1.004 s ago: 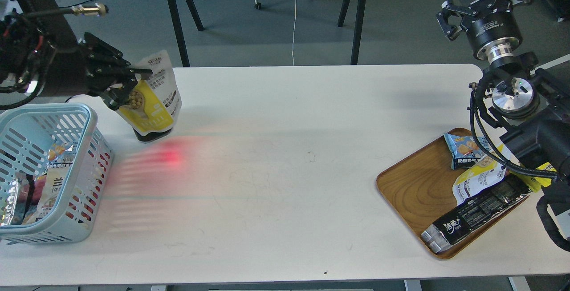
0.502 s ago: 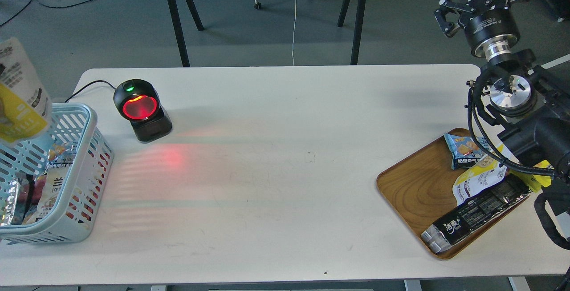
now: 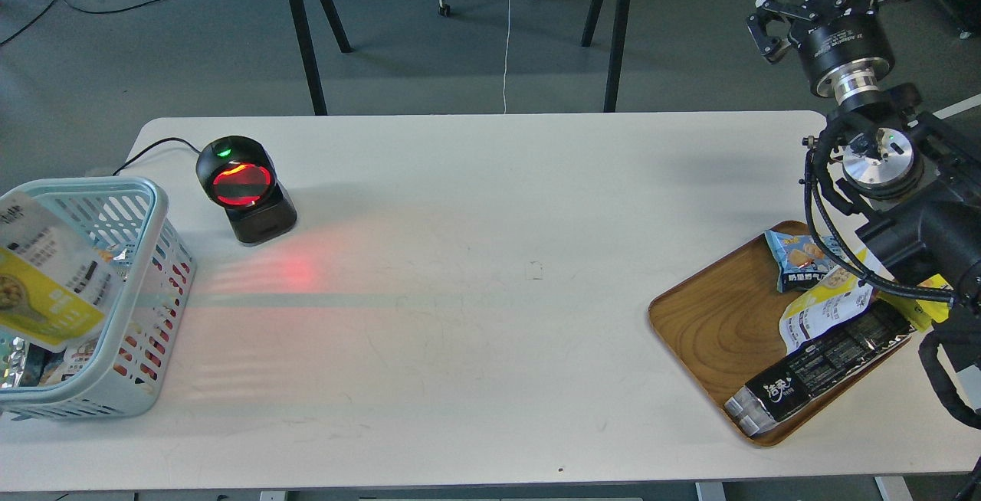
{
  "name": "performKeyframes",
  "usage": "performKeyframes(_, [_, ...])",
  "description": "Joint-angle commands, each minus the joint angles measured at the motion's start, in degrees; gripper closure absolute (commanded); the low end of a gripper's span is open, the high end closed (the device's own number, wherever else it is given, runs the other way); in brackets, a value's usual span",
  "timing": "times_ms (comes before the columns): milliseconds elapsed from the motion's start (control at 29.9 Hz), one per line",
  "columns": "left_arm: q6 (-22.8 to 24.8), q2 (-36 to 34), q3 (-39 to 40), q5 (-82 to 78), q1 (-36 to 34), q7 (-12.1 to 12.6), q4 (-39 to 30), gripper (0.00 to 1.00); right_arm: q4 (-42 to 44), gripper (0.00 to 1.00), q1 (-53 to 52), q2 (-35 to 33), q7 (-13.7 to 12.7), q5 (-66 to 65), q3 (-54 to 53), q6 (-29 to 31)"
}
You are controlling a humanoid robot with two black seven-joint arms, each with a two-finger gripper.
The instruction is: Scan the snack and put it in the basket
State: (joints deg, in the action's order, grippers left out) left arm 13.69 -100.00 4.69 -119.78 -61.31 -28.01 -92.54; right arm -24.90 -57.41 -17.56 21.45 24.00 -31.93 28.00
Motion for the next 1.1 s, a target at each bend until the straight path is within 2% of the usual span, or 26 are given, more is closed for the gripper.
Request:
performKeyframes(0, [-0.9, 0.2, 0.4, 3.0, -0.4, 0.0, 0.1, 0.31, 0.0, 0.0, -0.2, -0.1, 0.0, 0.0, 0.0, 0.0])
performKeyframes(33, [-1.9, 1.0, 0.5, 7.2, -0.6, 0.0, 0.3, 0.19, 0.0, 0.0, -0.2, -0.3, 0.0, 0.0, 0.0, 0.0])
performKeyframes(134, [-3.2, 2.5, 0.6, 23.6, -0.7, 0.0, 1.4, 0.02, 0.0, 0.0, -0.2, -0.4, 0.0, 0.0, 0.0, 0.0])
performKeyframes(167, [-3.1, 3.0, 0.7, 28.2, -0.7, 0.0, 1.7, 0.01, 0.1, 0.0, -0.2, -0.4, 0.0, 0.0, 0.1, 0.0])
performKeyframes(335, [-2.8, 11.5, 3.8, 48.5, -1.1, 0.0, 6.5, 0.0, 0.2, 0.0, -0.9, -0.6, 0.0, 0.0, -0.1, 0.0])
performKeyframes(569, [-1.1, 27.6, 7.3, 82.4, -1.2, 0.0, 20.4, 0.0, 1.1, 0.0, -3.8, -0.6, -0.2, 0.0, -0.8, 0.0])
performKeyframes(737, [1.0, 39.7, 12.4, 97.6, -1.2, 0.0, 31.1, 0.0, 1.0, 0.01, -5.3, -0.5, -0.7, 0.0, -1.0, 0.0])
performKeyframes(837, [3.8, 47.9, 15.6, 105.7, -1.1, 0.0, 40.0, 0.0, 0.8, 0.01, -5.2, -0.1, -1.5, 0.0, -1.2, 0.0])
performKeyframes(938, [9.0, 55.9, 18.9, 113.6, -0.9, 0.0, 48.9, 0.0, 0.9, 0.01, -4.9, 0.1, -1.7, 0.0, -1.8, 0.0])
performKeyframes(1071, [11.7, 63.7, 22.6, 126.2, 0.2, 3.3, 58.6, 0.0, 0.6, 0.01, -4.4, 0.2, -1.8, 0.1, -3.7, 0.0])
